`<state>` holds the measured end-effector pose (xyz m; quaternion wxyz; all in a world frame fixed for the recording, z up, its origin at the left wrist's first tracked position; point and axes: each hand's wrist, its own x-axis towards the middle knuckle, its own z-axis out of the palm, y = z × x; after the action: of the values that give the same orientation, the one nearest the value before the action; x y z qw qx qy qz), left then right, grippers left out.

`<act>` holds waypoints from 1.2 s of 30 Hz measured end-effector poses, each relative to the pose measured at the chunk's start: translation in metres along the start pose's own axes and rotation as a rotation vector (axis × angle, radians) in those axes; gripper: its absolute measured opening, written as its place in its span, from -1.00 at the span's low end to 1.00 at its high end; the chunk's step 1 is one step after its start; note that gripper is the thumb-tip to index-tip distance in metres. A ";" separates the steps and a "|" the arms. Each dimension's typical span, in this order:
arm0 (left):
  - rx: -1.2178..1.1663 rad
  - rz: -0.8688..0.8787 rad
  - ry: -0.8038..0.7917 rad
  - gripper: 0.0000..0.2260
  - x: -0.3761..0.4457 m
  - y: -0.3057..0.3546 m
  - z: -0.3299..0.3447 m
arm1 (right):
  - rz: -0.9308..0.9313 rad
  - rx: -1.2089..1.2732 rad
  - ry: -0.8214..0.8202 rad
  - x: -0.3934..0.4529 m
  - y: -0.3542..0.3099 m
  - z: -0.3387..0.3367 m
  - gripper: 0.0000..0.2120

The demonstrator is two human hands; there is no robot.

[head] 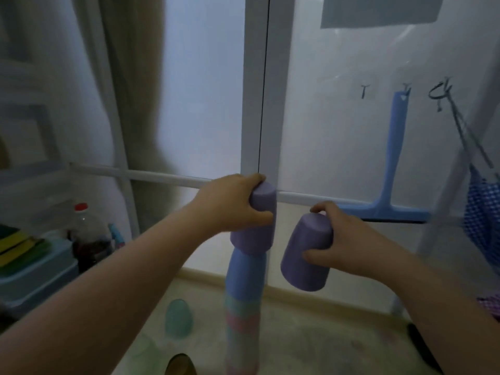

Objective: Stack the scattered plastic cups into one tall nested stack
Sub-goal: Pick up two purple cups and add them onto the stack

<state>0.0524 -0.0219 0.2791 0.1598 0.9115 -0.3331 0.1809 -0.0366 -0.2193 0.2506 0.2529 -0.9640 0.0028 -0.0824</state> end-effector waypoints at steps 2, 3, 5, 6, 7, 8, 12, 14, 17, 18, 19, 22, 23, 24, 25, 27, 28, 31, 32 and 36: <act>0.033 -0.025 -0.052 -0.39 -0.003 -0.007 0.020 | 0.028 0.023 0.019 0.000 0.001 0.001 -0.34; 0.049 -0.032 -0.076 -0.37 -0.005 -0.009 0.029 | 0.038 0.030 0.030 -0.001 0.001 0.001 -0.35; 0.059 -0.039 -0.118 -0.37 -0.010 -0.012 0.045 | 0.049 0.035 0.045 -0.002 0.003 -0.001 -0.37; 0.044 -0.046 -0.127 -0.37 -0.013 -0.013 0.052 | 0.050 0.039 0.049 -0.003 0.005 -0.001 -0.38; 0.021 -0.055 -0.123 -0.37 -0.015 -0.014 0.056 | 0.048 0.044 0.056 -0.005 0.006 -0.002 -0.40; 0.004 -0.062 -0.111 -0.36 -0.017 -0.015 0.059 | 0.040 0.050 0.068 -0.006 0.007 -0.003 -0.41; 0.049 -0.027 -0.073 -0.31 -0.019 -0.018 0.059 | -0.022 0.112 0.171 -0.002 0.001 -0.010 -0.43; 0.042 -0.011 -0.034 -0.30 -0.020 -0.020 0.052 | -0.061 0.159 0.260 0.004 -0.007 -0.017 -0.40; 0.019 -0.018 0.047 -0.34 -0.023 -0.026 0.036 | -0.110 0.213 0.353 0.016 -0.026 -0.026 -0.34; 0.027 -0.022 0.071 -0.37 -0.024 -0.030 0.031 | -0.113 0.231 0.354 0.022 -0.033 -0.027 -0.32; 0.042 -0.028 0.092 -0.40 -0.026 -0.034 0.027 | -0.108 0.246 0.344 0.027 -0.040 -0.027 -0.30; 0.089 -0.063 0.112 -0.51 -0.036 -0.047 0.020 | -0.102 0.205 0.288 0.044 -0.058 -0.017 -0.31; 0.100 -0.075 0.104 -0.53 -0.040 -0.052 0.019 | -0.113 0.179 0.261 0.048 -0.062 -0.011 -0.33; 0.108 -0.087 0.094 -0.55 -0.044 -0.056 0.019 | -0.125 0.159 0.227 0.052 -0.066 -0.005 -0.35; 0.117 -0.097 0.088 -0.57 -0.048 -0.061 0.019 | -0.133 0.143 0.189 0.055 -0.067 0.002 -0.37; 0.141 -0.114 0.083 -0.63 -0.054 -0.070 0.021 | -0.141 0.105 0.113 0.059 -0.067 0.014 -0.41; 0.151 -0.120 0.078 -0.66 -0.057 -0.073 0.022 | -0.147 0.073 0.089 0.060 -0.066 0.018 -0.44; 0.163 -0.114 0.070 -0.71 -0.064 -0.079 0.023 | -0.155 0.003 0.070 0.062 -0.062 0.027 -0.47; 0.156 -0.107 0.073 -0.71 -0.065 -0.079 0.023 | -0.150 -0.002 0.076 0.062 -0.060 0.028 -0.47; 0.142 -0.064 0.083 -0.69 -0.067 -0.076 0.023 | -0.151 -0.035 0.102 0.059 -0.054 0.030 -0.43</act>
<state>0.0605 0.0605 0.2165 0.1142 0.9225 -0.2831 0.2362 0.0247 -0.1600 0.2606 0.2288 -0.9603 -0.0554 -0.1500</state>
